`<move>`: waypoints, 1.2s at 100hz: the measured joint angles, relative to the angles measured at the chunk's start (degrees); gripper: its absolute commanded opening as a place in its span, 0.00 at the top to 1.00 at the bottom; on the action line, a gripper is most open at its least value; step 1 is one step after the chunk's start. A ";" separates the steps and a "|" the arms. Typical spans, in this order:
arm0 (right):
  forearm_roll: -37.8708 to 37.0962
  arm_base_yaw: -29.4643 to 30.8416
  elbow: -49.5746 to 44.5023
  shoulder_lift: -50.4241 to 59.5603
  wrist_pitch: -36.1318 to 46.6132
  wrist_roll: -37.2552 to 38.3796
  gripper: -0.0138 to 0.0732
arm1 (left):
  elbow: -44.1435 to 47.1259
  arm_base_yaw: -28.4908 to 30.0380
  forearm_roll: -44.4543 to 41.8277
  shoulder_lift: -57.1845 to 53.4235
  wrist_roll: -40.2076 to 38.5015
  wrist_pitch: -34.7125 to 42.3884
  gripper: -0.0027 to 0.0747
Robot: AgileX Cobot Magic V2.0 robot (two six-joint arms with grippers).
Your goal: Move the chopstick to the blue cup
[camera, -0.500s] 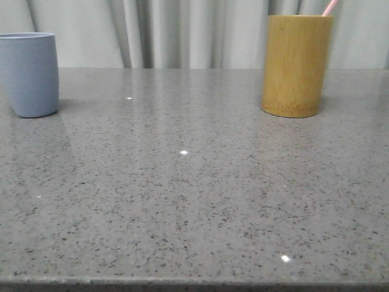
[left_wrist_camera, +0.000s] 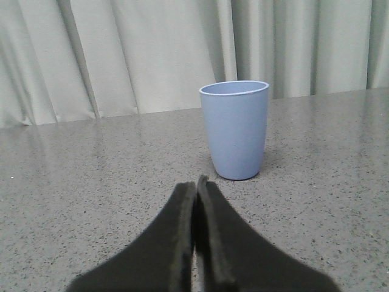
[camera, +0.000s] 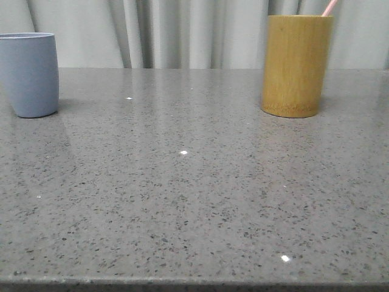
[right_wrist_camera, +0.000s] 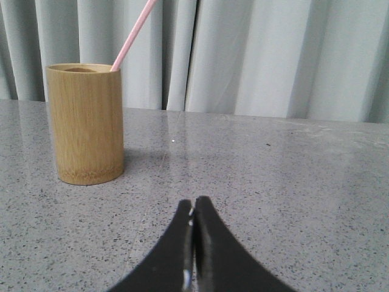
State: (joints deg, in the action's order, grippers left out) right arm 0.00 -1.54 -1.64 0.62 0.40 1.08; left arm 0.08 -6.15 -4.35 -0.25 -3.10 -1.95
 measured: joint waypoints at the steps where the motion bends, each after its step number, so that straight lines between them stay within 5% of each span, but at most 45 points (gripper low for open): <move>1: 0.00 0.00 0.00 0.00 0.00 0.00 0.92 | 0.00 0.00 0.00 0.00 0.00 0.00 0.99; 59: 0.00 0.00 0.00 0.00 7.07 0.00 0.92 | -0.27 0.00 2.78 0.00 -0.38 -1.11 0.99; 84: 0.00 0.00 11.49 -1.03 -10.63 0.60 0.92 | -8.95 0.00 6.92 1.50 -0.51 -13.40 0.99; 120: 0.87 0.00 35.59 -17.37 -36.79 0.65 0.92 | -32.51 0.00 8.19 20.14 -0.55 -30.30 0.99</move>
State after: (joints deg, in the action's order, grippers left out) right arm 0.87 -1.54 33.95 -16.75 -36.38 1.73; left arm -32.42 -6.15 3.84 19.89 -3.65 -32.25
